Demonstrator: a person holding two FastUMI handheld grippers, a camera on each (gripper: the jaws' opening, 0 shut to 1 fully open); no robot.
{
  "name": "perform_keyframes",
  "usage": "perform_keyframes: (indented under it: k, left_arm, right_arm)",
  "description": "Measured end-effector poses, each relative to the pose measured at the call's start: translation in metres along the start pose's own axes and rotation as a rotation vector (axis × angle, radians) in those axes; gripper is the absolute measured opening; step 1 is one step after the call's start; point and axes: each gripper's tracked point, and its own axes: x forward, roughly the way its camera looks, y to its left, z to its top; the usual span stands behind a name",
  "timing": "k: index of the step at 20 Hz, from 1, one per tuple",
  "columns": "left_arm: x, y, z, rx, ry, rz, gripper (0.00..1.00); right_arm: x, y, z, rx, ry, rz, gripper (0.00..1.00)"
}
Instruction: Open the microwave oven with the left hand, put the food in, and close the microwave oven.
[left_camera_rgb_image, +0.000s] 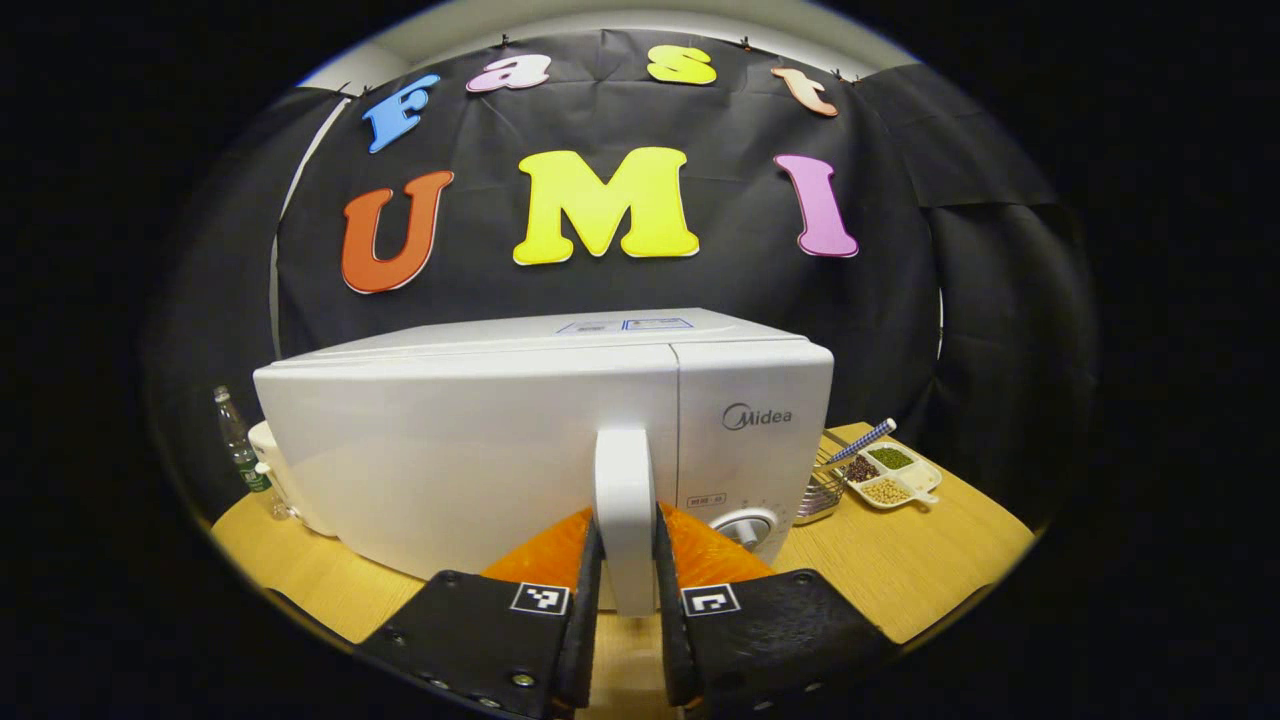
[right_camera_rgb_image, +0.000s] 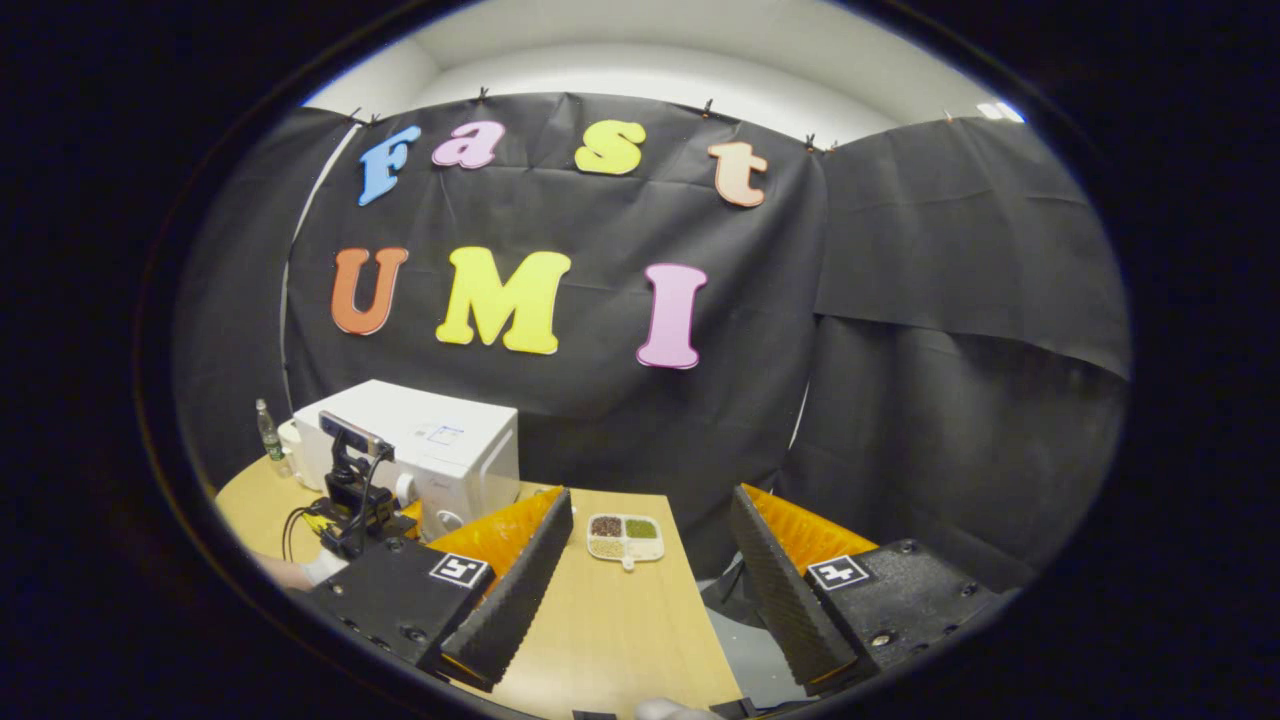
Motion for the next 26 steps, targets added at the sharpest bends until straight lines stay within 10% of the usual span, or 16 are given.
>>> perform_keyframes:
  k: [1,4,26]
  left_arm:
    - [0.001,0.001,0.000,-0.003,-0.003,-0.003,0.38]
    - [-0.002,0.000,-0.003,0.007,0.008,-0.006,0.13]
    - [-0.081,0.021,-0.024,0.030,0.063,-0.078,0.10]
  right_arm:
    - [-0.001,0.001,0.000,0.003,0.002,-0.001,0.96]
    - [-0.003,0.005,0.000,0.012,0.004,0.004,0.96]
    - [-0.018,0.055,-0.005,0.009,-0.006,0.127,1.00]
